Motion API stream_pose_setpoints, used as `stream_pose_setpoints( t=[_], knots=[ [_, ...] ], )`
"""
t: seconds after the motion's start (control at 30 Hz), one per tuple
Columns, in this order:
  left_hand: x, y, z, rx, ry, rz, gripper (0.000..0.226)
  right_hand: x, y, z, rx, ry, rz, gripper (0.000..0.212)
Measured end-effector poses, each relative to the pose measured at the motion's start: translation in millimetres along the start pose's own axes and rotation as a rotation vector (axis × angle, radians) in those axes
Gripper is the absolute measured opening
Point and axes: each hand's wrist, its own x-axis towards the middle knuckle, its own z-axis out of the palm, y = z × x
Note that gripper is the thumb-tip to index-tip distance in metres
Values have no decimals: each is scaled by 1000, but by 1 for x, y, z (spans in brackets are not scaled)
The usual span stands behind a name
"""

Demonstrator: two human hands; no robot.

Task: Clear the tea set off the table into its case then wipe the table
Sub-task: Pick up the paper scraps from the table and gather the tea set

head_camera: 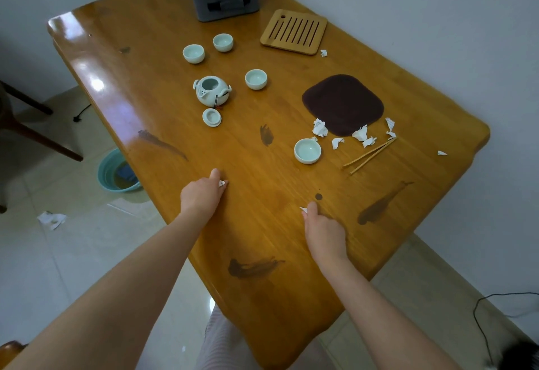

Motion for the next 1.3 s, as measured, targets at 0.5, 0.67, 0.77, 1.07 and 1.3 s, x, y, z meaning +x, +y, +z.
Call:
stream_pose_setpoints(
  t=[0.5, 0.67, 0.77, 1.07, 1.3],
  knots=[
    [-21, 1, -17, -839, 79, -202, 34, -3, -4, -10, 52, 35, 55, 42],
    [-38, 28, -31, -1081, 67, -224, 33, 0, -12, -20, 259, 140, 11, 46],
    [-46, 44, -37, -1201, 50, -193, 30, 5, -17, -30, 486, 176, 20, 48],
    [-60, 80, -54, -1348, -201, -113, 41, 25, -48, -67, 841, 218, 110, 51],
    [-66, 94, -70, -1501, -385, -286, 57, 40, -77, -79, 958, 240, 169, 44]
  ],
)
